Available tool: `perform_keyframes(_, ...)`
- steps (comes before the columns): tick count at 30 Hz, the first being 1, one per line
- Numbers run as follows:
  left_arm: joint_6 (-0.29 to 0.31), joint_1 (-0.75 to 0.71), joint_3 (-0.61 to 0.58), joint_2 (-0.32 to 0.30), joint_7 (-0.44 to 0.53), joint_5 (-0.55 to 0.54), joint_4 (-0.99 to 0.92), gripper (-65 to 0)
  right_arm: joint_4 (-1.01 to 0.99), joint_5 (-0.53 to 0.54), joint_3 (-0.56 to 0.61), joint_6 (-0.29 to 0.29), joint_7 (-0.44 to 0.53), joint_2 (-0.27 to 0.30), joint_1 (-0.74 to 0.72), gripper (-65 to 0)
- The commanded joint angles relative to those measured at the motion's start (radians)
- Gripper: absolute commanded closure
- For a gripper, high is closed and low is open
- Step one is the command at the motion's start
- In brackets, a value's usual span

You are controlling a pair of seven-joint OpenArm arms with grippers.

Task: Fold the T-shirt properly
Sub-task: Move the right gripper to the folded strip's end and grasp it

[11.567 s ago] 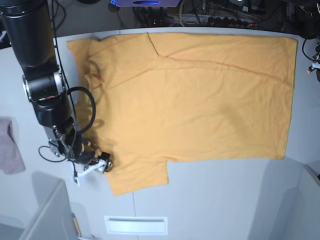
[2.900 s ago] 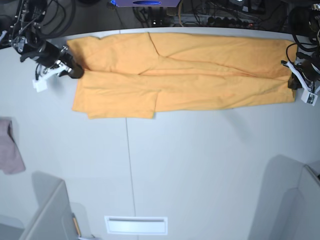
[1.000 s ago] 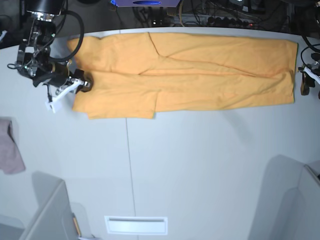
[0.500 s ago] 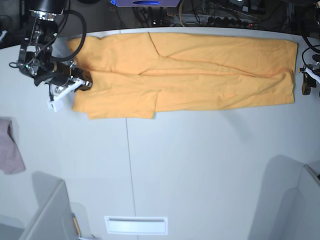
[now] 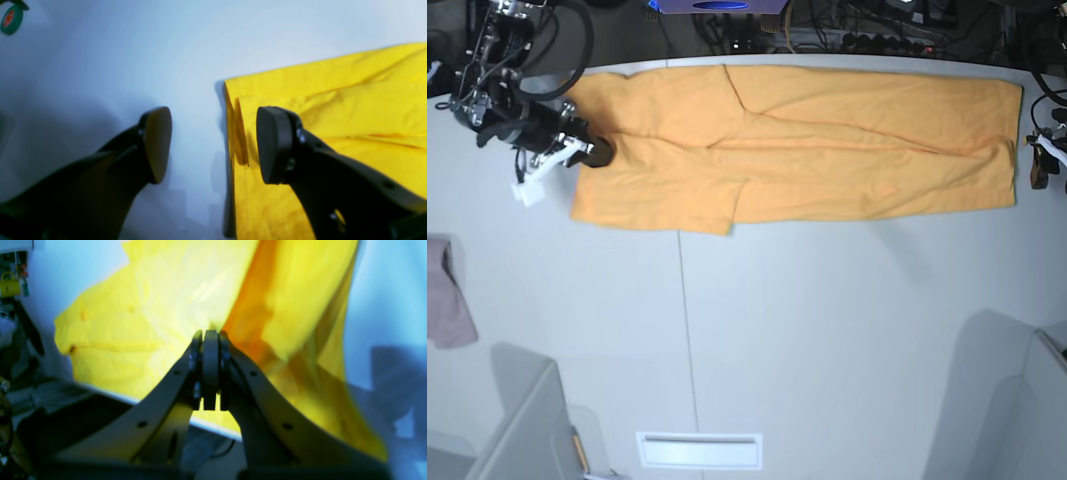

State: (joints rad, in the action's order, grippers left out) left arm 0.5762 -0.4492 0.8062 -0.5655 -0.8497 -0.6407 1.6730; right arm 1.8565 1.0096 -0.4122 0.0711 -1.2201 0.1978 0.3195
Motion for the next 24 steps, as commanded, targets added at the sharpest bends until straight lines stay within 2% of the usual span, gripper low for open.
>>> perform_keyframes(1, -0.003, 0.002, 0.012, -0.024, 0.020, -0.011, 0.011, -38.5, 0.039, 0.038, -0.015, 0.008, 0.006, 0.015, -0.007, 0.0)
perform_keyframes(8, -0.003, 0.002, 0.006, -0.026, 0.020, -0.011, 0.013, -38.7, 0.067, 0.137, -0.103, 0.008, -0.106, 0.015, -0.003, 0.0)
perform_keyframes(17, -0.003, -0.003, 0.002, -0.020, 0.016, -0.014, 0.077, -38.3, 0.052, 0.108, -0.098, 0.000, -0.135, 0.013, 0.027, 0.0)
perform_keyframes(22, -0.006, 0.014, 0.012, 0.032, -0.108, -0.011, 0.197, -38.0, 0.048, 0.091, -0.098, 0.000, -0.139, 0.013, 0.019, 0.0)
perform_keyframes(24, -0.006, 0.022, 0.009, 0.057, -0.156, -0.011, 0.223, -37.8, 0.048, 0.091, -0.098, 0.000, -0.139, 0.012, 0.019, -16.5)
